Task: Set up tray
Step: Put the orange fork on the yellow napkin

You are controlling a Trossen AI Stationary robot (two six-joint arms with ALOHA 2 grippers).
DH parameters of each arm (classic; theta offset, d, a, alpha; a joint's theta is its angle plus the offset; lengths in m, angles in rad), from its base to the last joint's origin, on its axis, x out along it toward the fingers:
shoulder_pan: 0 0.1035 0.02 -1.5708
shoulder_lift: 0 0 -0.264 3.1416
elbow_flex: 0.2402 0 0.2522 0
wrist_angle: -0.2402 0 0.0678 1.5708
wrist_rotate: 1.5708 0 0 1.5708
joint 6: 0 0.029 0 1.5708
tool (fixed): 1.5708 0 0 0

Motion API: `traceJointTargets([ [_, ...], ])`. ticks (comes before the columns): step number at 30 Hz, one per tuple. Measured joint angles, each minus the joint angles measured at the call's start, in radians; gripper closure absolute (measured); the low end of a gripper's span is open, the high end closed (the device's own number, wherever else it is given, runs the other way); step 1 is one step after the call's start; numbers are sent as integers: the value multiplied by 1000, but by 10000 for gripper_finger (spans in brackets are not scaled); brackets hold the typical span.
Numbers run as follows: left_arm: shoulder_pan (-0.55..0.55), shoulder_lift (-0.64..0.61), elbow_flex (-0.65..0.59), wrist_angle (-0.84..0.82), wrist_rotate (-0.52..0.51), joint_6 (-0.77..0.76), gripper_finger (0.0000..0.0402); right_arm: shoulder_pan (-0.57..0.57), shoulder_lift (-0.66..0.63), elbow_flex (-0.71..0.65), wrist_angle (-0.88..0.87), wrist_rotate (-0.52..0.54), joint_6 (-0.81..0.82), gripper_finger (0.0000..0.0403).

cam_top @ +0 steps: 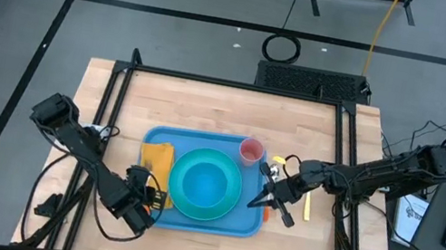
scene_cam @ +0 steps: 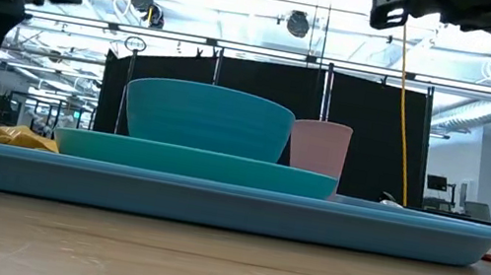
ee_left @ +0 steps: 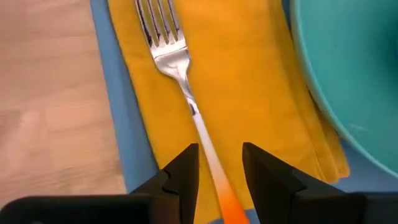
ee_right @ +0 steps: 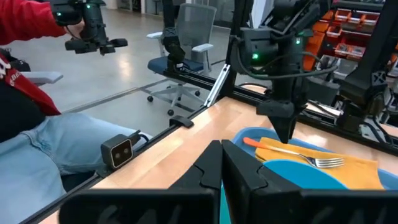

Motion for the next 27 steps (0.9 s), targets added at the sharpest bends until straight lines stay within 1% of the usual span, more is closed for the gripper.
traceJointTargets([
  [4,-1,0,-48,74,6,1,275,0,0,0,0,2,0,403],
  [9,1,0,-128,225,6,-1,275,0,0,0,0,2,0,403],
  [17,2,0,-139,219,17,-14,275,0,0,0,-2,2,2,403],
  [21,2,0,-139,218,17,21,276,0,0,0,-2,2,2,403],
  [24,2,0,-139,218,17,19,291,0,0,0,-3,2,2,403],
  [27,2,0,-139,219,17,20,318,0,0,0,-7,2,3,403],
])
